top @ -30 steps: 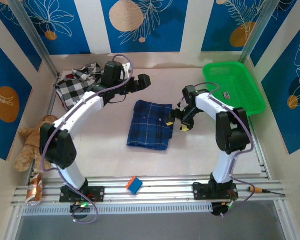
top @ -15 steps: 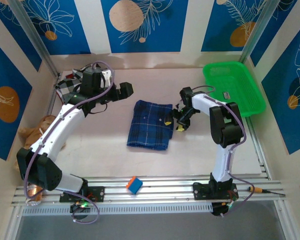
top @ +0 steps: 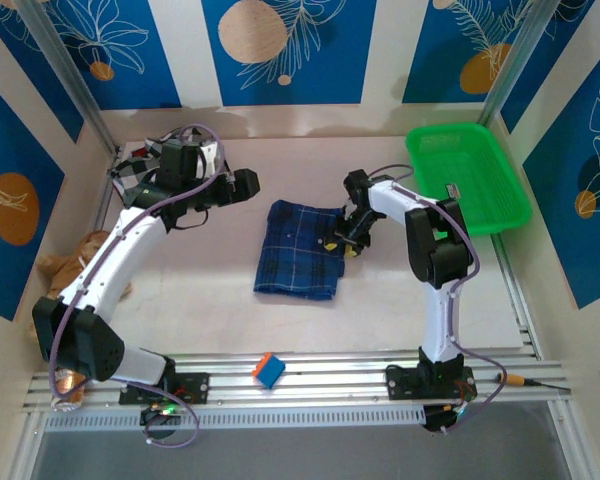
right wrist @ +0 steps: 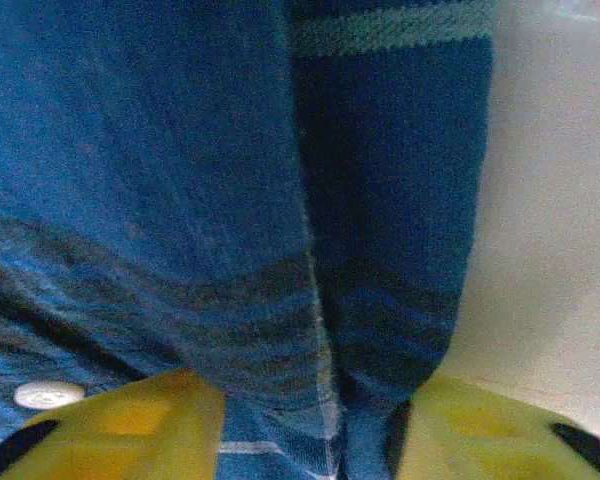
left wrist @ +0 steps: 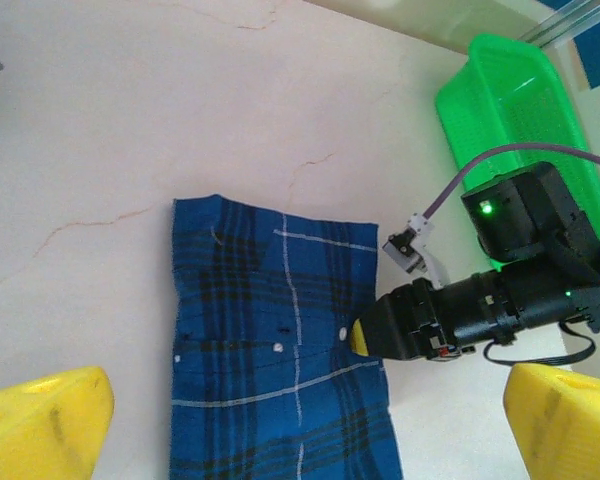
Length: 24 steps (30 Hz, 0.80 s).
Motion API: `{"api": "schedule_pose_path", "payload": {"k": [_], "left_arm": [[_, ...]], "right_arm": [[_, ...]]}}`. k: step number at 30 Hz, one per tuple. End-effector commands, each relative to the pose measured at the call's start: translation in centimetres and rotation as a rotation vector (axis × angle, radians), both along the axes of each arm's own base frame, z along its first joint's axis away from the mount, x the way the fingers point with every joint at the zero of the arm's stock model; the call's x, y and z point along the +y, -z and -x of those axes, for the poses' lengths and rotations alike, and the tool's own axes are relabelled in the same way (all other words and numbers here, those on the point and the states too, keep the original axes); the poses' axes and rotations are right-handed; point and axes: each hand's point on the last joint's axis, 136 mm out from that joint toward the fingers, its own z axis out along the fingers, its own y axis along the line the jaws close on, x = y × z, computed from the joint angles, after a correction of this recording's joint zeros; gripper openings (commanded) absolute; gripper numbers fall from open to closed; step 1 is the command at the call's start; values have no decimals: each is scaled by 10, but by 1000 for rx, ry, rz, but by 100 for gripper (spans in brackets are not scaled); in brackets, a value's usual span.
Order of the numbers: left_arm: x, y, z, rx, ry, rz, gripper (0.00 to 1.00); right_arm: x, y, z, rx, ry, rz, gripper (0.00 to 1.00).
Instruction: Fold and stack the long sleeve shirts
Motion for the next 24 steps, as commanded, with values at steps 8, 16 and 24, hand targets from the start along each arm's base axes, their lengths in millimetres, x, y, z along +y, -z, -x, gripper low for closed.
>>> {"api": "schedule_pose_path", "payload": {"k": [8, 16, 24], "left_arm": [[27, -23, 9, -65, -32, -64, 100], [31, -25, 0, -89, -40, -74, 100], [16, -32, -22, -110, 11, -32, 100]], "right_arm": [[-7, -22, -2, -53, -25, 92, 11], [-83, -91, 11, -155, -45, 377, 0], [-189, -180, 22, -291, -90, 801, 0]]}}
